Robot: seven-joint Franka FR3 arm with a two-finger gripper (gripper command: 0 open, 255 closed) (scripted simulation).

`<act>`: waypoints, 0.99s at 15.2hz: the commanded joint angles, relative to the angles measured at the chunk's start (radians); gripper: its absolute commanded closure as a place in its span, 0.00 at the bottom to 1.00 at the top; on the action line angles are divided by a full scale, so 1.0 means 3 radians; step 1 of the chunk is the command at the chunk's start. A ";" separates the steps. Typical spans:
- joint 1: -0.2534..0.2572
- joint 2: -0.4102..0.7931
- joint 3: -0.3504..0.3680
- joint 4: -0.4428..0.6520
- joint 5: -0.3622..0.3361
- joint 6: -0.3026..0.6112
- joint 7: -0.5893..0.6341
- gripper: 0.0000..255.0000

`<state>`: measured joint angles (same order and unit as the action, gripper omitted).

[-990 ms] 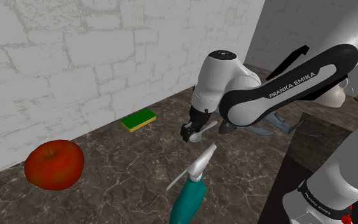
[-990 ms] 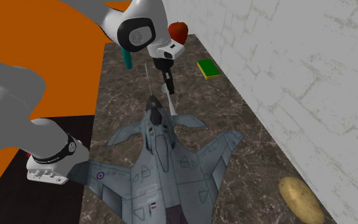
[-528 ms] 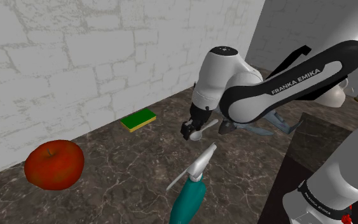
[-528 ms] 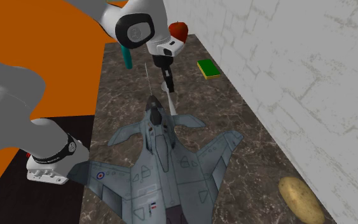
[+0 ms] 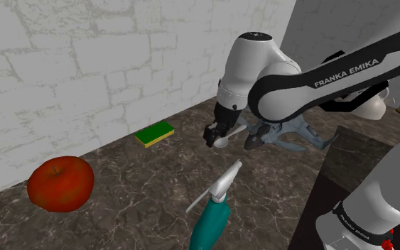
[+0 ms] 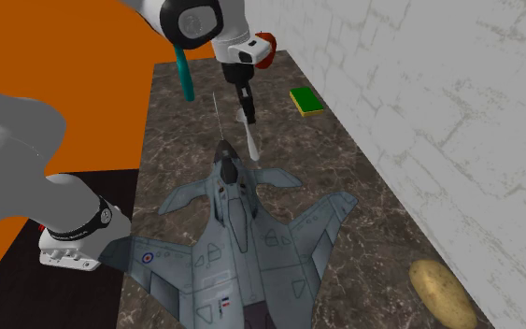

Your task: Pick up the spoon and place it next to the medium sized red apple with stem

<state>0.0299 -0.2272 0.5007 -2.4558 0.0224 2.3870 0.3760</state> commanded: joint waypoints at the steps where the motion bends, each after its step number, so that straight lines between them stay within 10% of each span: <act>1: 0.0008 -0.0052 -0.0021 0.0047 0.0031 -0.0097 -0.0036 1.00; 15: 0.0047 -0.0347 -0.0136 0.0444 0.0153 -0.0766 -0.0180 1.00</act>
<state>0.0432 -0.3265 0.4617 -2.3294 0.0666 2.1689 0.3238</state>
